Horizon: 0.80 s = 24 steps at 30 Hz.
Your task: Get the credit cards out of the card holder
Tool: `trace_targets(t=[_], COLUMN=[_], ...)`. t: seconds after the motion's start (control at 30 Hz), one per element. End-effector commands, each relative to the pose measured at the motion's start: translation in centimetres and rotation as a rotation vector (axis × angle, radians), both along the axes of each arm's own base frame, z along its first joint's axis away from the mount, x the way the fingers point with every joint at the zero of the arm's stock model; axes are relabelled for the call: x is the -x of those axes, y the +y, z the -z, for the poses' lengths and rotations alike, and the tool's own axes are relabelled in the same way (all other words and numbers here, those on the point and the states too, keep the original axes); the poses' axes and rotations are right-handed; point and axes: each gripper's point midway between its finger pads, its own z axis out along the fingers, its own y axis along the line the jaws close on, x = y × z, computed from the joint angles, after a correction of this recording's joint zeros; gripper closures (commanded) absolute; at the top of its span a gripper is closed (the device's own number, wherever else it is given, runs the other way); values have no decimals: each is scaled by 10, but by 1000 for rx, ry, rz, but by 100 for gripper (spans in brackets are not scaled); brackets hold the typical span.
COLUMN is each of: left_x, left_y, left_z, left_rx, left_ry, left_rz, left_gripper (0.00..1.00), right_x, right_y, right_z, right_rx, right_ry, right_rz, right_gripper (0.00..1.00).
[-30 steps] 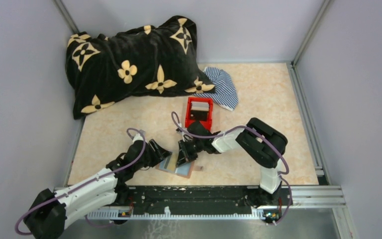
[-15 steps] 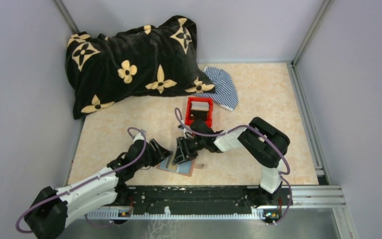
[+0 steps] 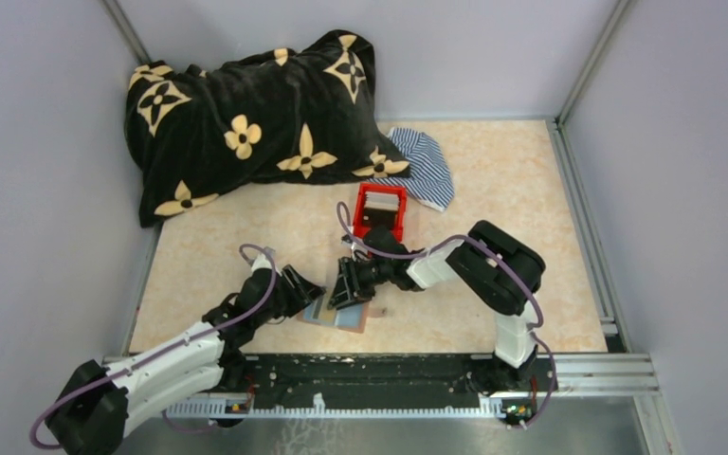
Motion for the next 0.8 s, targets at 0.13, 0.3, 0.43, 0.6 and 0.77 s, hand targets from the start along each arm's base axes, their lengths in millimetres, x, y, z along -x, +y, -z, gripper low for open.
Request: trace_targets(t=[0.13,0.3,0.43,0.6,0.77], left_x=[29,29,31,46,51], left_y=[11,12,8,-6,-8], left_z=[34,35,35,34,33], left_rx=[-62,-69,-51,15,28], left_ry=[127,125,129,173,181], left_rz=[46,48,63,150,174], left_gripper=[46,46,47,50,51], right_x=[-42,-44,-43,-45,-49], right_y=[26,21,16,12,10], right_z=[-25,-23,-20,-19,-24], right_rx=[-174,-96,-71,-84,-97], right_ry=[-97,-164,-181,-178,-190], right_rz=[177,188,220,265,303], right_gripper=[62,62,62,60,60])
